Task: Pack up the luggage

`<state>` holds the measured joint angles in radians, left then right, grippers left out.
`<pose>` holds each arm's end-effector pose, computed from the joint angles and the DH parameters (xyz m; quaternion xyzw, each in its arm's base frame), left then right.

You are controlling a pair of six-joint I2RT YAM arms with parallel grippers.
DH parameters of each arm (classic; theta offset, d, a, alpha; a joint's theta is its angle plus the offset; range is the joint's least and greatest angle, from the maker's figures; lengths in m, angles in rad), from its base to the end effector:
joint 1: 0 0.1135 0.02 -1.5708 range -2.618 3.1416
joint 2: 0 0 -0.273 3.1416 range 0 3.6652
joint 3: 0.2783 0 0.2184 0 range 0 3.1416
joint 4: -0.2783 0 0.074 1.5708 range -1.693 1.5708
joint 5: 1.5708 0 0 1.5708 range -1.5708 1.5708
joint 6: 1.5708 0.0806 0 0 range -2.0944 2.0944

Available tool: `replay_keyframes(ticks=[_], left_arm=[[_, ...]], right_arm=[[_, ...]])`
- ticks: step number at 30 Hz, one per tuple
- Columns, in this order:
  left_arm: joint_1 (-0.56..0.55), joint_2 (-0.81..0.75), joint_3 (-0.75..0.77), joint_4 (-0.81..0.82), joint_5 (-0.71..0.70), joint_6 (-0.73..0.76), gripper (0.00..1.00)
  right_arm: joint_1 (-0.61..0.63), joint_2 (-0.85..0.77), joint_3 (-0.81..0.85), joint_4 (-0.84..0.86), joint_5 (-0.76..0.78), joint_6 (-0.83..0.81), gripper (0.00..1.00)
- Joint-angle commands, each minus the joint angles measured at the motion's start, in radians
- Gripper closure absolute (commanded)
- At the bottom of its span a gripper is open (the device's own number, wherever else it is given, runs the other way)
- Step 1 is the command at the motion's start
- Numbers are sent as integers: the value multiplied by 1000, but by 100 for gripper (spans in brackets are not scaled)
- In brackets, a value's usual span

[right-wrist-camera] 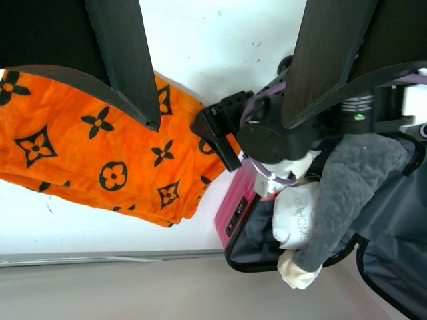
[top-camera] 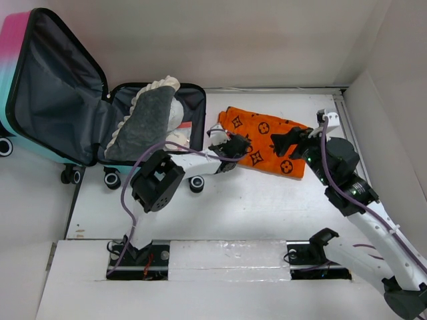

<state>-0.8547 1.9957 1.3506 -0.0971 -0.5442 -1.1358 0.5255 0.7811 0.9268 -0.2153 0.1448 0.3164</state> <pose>0.3215 -0.3059 0.1873 -0.2306 0.8579 -0.1914 0.4174 0.1603 0.0795 0.3849 -0.0270 0.7305 0.2297 0.6425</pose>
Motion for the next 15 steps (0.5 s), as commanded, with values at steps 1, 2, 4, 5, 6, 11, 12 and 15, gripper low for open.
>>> replay_keyframes(ticks=[1,2,4,5,6,11,12,15], left_arm=[[28,-7,-68,-26,42,-87,34],[39,-21,-97,15,53,-87,29],[39,-61,-143,100,53,-78,25],[39,-70,-165,100,53,-78,25],[39,-81,-165,109,53,-78,20],[63,-55,-176,129,119,-101,10],[72,-40,-147,129,144,-101,10],[85,15,-81,100,159,-101,14]], right_arm=[[11,-14,24,57,-19,-16,22],[11,-23,24,57,-19,-16,22],[11,-23,15,57,-19,-16,22],[11,-23,15,57,-19,-16,22],[11,-23,15,57,-19,-16,22],[21,-23,15,57,-33,-16,22],[21,-23,15,57,-33,-16,22],[21,-32,15,57,-42,-16,22]])
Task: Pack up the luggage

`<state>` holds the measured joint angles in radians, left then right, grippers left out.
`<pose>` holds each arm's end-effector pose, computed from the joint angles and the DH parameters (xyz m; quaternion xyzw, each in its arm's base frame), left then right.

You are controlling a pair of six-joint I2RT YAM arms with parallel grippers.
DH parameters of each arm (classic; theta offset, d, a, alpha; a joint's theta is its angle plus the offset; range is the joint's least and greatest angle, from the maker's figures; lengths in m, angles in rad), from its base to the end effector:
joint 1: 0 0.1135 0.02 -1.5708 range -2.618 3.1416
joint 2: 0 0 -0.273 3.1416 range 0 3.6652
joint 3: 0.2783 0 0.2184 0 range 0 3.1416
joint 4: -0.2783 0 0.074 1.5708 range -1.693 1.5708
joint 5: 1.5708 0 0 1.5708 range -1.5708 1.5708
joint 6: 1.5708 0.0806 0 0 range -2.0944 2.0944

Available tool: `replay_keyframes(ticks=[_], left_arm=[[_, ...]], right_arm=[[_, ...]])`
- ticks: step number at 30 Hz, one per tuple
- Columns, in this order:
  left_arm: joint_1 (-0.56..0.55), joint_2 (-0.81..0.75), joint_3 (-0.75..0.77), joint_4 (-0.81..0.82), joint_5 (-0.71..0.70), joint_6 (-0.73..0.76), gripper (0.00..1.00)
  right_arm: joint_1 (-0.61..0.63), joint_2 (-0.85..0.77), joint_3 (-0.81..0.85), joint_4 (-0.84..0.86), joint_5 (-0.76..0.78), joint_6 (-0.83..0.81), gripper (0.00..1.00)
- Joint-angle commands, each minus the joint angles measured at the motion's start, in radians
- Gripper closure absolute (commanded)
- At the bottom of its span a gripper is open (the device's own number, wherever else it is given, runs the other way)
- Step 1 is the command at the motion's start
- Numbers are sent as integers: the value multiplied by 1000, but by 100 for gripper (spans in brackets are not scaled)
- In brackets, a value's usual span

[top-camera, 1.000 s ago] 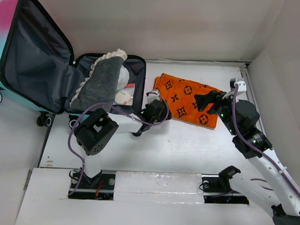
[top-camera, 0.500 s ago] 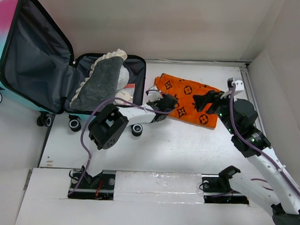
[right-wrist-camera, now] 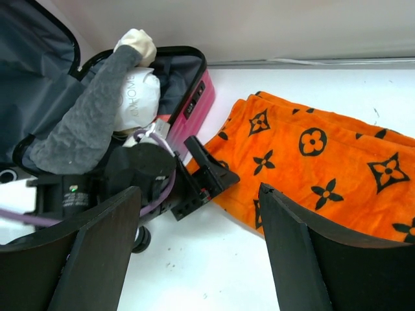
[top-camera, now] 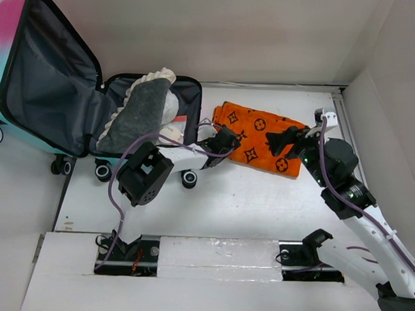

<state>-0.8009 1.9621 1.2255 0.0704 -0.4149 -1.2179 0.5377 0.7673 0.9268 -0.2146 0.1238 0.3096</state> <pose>0.3269 -0.2905 0.1779 -0.2702 0.8425 -0.2634 0.3845 0.1554 0.0811 0.3871 -0.0402 0.7251 0.2411 0.6439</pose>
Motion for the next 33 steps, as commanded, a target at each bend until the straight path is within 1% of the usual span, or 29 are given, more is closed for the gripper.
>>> replay_keyframes(ticks=[1,3,6,7,8,9,10,11,12,14,15,16,18,22,25,27,28,30,33], left_arm=[[31,49,54,-67,40,-19,14],[31,72,64,-43,41,-19,18],[31,113,92,-15,70,-19,19],[31,147,123,-15,80,-19,22],[31,147,141,-15,80,-19,26],[31,176,155,-24,93,-19,34],[31,185,164,-24,93,-9,38],[31,185,181,-24,93,-9,38],[31,185,181,-24,78,4,47],[31,185,166,31,90,29,57],[31,185,166,46,90,40,64],[31,185,157,75,90,58,78],[41,185,144,109,100,96,100],[63,185,131,159,146,175,100],[63,110,86,281,157,262,100],[63,58,95,290,157,308,100],[63,44,144,272,137,360,100],[63,24,210,202,104,409,100],[86,-3,320,177,123,506,100]], right_arm=[[8,-29,15,57,-21,-9,22],[8,-40,15,57,-30,-9,22],[8,-40,24,57,-30,-9,22],[8,-49,24,57,-39,-9,22],[8,-49,24,57,-39,-9,22],[8,-49,24,57,-39,-9,22],[8,-59,33,57,-39,-9,22],[8,-59,33,57,-39,-9,22],[8,-69,33,57,-39,-9,22],[8,-69,33,57,-39,-9,22],[8,-69,33,57,-39,-9,22],[8,-69,33,57,-39,-9,22],[8,-79,43,57,-49,-9,22],[8,-88,43,47,-49,-9,22],[8,-97,52,47,-49,-9,22],[8,-97,52,47,-49,-9,22],[8,-106,52,47,-49,-9,22],[8,-106,52,47,-49,-9,22],[8,-128,52,47,-49,-9,22]])
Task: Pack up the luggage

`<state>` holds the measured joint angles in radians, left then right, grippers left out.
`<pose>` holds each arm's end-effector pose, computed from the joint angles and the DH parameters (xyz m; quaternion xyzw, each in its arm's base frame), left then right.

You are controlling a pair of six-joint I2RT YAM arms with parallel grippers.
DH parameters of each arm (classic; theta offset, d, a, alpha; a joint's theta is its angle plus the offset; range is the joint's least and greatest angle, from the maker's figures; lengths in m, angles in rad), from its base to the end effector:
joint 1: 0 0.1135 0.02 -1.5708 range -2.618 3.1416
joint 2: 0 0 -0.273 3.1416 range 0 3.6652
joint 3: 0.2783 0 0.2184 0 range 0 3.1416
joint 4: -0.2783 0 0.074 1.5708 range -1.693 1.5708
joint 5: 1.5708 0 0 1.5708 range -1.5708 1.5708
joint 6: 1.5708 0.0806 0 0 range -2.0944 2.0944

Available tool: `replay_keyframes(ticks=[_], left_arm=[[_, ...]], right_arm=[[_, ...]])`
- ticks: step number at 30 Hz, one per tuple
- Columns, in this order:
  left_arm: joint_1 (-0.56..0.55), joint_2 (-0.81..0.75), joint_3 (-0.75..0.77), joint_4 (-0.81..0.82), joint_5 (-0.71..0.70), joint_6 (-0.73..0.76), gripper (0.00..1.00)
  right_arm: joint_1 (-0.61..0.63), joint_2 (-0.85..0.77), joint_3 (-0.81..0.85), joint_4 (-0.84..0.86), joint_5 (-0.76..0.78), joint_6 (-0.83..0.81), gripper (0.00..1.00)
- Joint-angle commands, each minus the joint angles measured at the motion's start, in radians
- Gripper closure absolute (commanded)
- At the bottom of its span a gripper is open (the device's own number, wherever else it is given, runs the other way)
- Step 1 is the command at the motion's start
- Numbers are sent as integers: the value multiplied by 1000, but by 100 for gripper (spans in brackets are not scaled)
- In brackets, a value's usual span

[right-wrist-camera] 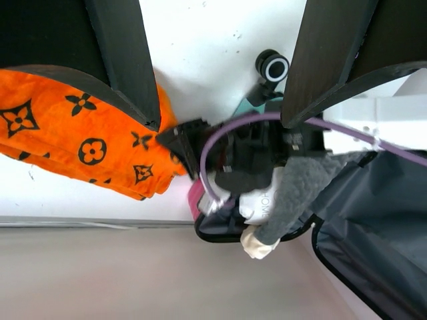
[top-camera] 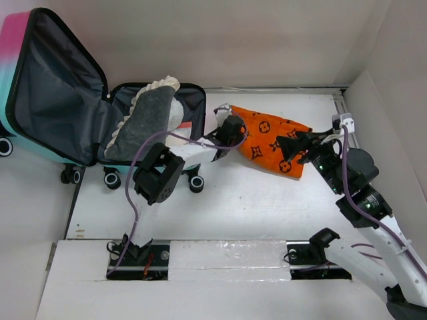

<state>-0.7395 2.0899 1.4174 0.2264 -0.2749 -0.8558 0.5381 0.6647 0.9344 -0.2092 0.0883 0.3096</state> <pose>0.3796 -0.3166 0.2013 -0.1216 0.8324 -0.2971 0.4518 0.1286 0.0685 0.4050 -0.0461 0.6839 0.2716 0.6755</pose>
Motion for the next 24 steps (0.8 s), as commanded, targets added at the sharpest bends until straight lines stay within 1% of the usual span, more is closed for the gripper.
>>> replay_keyframes(ticks=[1,2,3,5,6,7,9,12,16,17,19,20,21,22,23,24], left_arm=[[25,-131,161,4,26,168,100],[41,-131,243,-18,46,190,100],[42,-131,294,-42,61,239,100],[72,-96,409,-152,107,293,100],[81,-85,533,-189,126,323,100],[101,-61,598,-284,143,377,100],[127,-60,734,-349,183,418,100],[207,-89,808,-432,265,475,100],[337,-183,808,-446,365,526,100],[397,-218,808,-455,388,526,100],[452,-260,782,-476,411,514,100],[477,-289,703,-466,427,491,100],[517,-357,648,-443,439,477,100],[532,-396,590,-385,439,465,100],[545,-428,483,-360,439,456,100],[554,-457,439,-343,428,436,100]], right_arm=[[8,-25,44,33,-13,-9,22],[8,-25,44,33,-13,-9,22],[8,-34,55,33,-13,-18,22],[17,-34,55,33,-24,-18,22],[17,-34,55,33,-24,-18,22],[17,-43,55,33,-33,-18,22],[17,-43,64,33,-44,-18,22],[17,-43,64,33,-65,-18,22],[17,-43,64,33,-84,-18,22],[17,-43,64,33,-94,-18,22],[17,-43,64,42,-94,-18,22],[17,-43,64,42,-104,-18,22],[17,-43,64,42,-104,-18,22],[17,-43,64,42,-113,-18,22],[17,-43,64,51,-113,-9,22],[17,-43,64,51,-113,-9,22]])
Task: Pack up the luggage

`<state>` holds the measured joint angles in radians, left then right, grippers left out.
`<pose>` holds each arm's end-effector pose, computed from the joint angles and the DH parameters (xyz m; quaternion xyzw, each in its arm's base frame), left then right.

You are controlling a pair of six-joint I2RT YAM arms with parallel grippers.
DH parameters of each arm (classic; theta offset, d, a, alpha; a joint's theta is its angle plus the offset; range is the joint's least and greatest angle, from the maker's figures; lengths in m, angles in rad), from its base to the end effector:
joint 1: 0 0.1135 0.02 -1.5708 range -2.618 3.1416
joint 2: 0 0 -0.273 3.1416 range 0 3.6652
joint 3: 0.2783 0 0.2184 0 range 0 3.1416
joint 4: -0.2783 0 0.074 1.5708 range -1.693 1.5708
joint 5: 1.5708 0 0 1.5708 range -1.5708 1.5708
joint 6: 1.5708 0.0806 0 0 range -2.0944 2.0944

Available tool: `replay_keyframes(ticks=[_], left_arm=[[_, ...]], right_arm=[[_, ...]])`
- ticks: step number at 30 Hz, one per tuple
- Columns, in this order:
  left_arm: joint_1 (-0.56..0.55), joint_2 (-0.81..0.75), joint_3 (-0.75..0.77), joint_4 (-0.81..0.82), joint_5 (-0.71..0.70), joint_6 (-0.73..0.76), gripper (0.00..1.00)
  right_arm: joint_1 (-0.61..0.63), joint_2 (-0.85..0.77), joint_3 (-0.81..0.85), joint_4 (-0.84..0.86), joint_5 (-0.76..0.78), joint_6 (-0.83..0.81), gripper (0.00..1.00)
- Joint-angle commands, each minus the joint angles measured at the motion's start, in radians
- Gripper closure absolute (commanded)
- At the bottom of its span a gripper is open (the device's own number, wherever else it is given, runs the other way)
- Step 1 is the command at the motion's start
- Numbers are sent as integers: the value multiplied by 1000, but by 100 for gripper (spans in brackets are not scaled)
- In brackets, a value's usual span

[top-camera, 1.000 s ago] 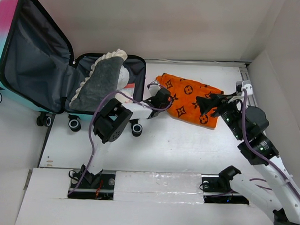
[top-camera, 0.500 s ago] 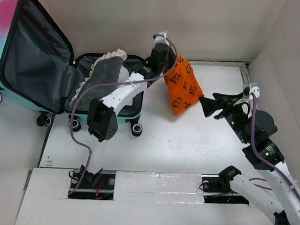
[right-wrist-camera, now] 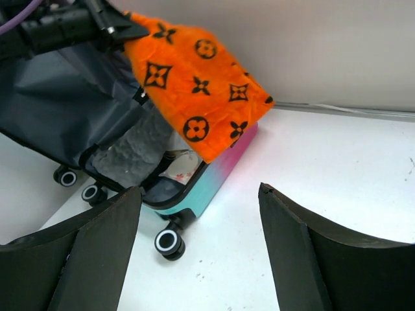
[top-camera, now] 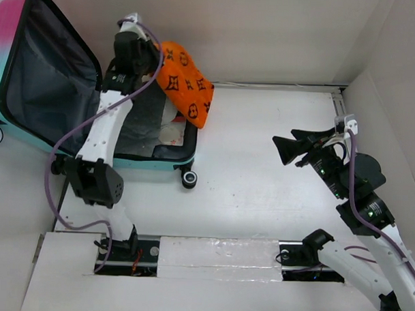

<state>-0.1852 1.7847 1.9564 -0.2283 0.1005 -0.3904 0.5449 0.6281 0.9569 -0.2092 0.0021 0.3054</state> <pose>0.4197 -0.0869 0.4666 -0.0400 0.7256 -0.2297 0.6474 0.1129 0.0683 0.4170 -0.0785 0.6589 0.3079 0.6818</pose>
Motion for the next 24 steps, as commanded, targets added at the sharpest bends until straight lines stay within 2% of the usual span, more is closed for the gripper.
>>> replay_keyframes(ticks=[1,5,6,10,11,15,19,24], left_arm=[[21,-203,-140,121,13,-39,100],[85,-321,-387,193,-79,-106,100],[102,-347,-506,213,-94,-122,100],[223,-491,-761,342,-96,-212,100],[266,-520,-789,342,-96,-223,100],[315,-512,-876,342,-162,-212,100],[394,-467,-896,355,-124,-246,100],[403,-456,-864,336,-192,-245,100]], right_arm=[[10,-7,42,51,-27,-5,22],[10,-7,42,51,-37,-5,22],[19,-7,33,51,-37,-5,22],[20,-16,32,51,-37,-5,22],[20,-16,32,51,-37,-5,22],[20,4,23,51,-59,-5,22],[29,47,13,51,-96,-5,22],[29,84,-9,73,-126,-5,22]])
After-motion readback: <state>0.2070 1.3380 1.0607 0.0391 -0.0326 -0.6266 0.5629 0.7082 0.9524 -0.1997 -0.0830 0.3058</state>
